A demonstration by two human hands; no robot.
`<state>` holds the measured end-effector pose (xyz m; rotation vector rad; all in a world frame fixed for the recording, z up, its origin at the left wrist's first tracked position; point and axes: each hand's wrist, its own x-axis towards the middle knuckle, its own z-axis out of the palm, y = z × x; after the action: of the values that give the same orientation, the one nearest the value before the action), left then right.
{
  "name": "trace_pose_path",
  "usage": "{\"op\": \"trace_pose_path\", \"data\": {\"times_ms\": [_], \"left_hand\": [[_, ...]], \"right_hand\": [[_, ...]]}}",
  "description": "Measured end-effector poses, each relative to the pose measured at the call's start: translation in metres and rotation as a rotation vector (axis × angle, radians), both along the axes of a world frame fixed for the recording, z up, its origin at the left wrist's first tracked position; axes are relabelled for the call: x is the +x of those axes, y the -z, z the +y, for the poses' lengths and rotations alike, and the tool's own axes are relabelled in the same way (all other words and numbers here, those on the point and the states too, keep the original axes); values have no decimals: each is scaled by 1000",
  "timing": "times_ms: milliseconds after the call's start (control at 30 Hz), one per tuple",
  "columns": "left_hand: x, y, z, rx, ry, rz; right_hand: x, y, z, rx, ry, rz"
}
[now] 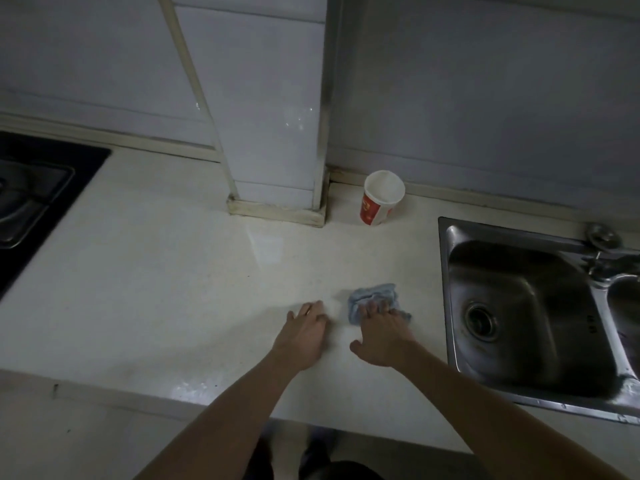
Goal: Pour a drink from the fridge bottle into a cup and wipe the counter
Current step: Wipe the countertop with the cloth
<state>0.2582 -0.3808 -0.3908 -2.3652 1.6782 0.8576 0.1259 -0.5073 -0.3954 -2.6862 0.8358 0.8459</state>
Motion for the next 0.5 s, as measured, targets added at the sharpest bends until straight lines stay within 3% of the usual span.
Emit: {"op": "trace_pose_path", "data": {"times_ms": [367, 500], "left_hand": [[6, 0, -7, 189, 113, 22], [4, 2, -4, 149, 106, 30]], "right_hand": [[98, 0, -44, -2, 44, -39], [138, -5, -70, -33, 44, -48]]}}
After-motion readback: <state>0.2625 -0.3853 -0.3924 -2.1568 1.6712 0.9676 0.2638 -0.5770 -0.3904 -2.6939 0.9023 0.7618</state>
